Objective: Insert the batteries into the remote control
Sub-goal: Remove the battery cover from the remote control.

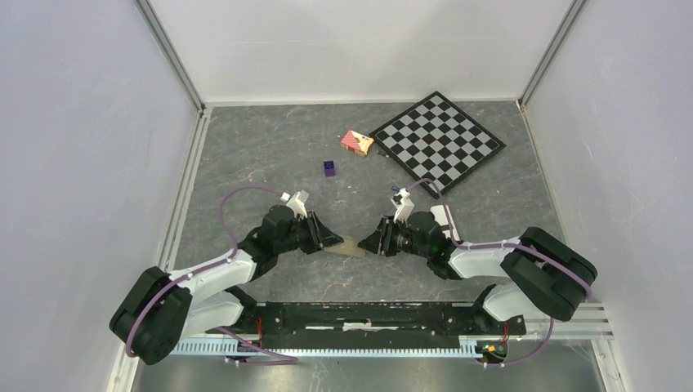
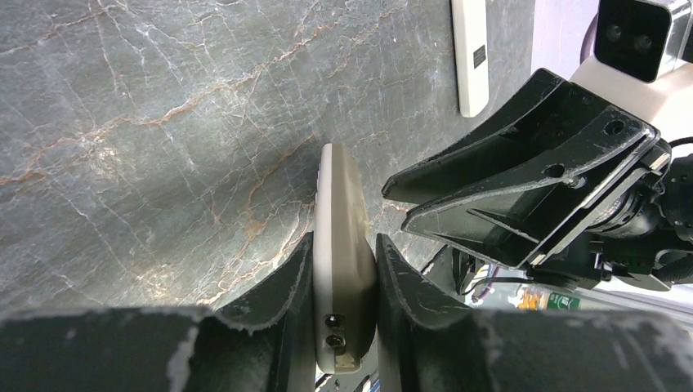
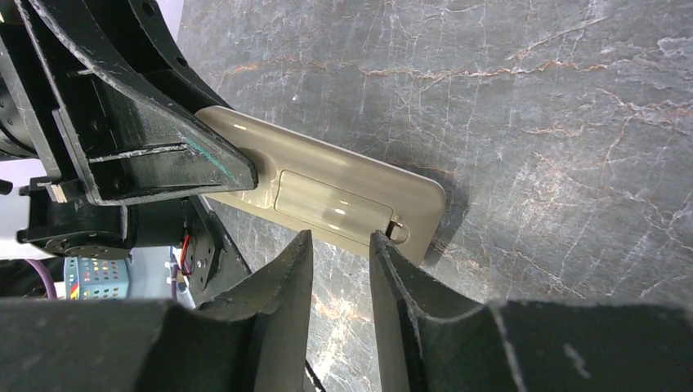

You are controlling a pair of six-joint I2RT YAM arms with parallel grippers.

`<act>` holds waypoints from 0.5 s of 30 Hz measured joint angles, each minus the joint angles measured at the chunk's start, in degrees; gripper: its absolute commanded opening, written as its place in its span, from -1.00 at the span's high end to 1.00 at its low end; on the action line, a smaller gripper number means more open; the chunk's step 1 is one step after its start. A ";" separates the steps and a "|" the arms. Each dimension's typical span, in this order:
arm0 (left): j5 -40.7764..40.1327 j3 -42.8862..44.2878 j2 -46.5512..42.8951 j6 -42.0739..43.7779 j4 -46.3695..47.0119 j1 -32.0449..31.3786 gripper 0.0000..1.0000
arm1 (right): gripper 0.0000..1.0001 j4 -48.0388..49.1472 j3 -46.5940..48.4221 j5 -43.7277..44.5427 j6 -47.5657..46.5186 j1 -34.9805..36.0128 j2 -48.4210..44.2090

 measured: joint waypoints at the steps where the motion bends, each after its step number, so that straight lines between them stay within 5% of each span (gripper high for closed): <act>1: 0.00 0.00 0.00 0.00 0.00 0.00 0.96 | 0.24 0.02 0.00 0.00 0.00 0.00 0.09; 15: 0.00 0.00 -0.33 0.00 -0.35 0.00 0.96 | 0.14 2.95 0.00 -0.92 1.16 0.11 3.28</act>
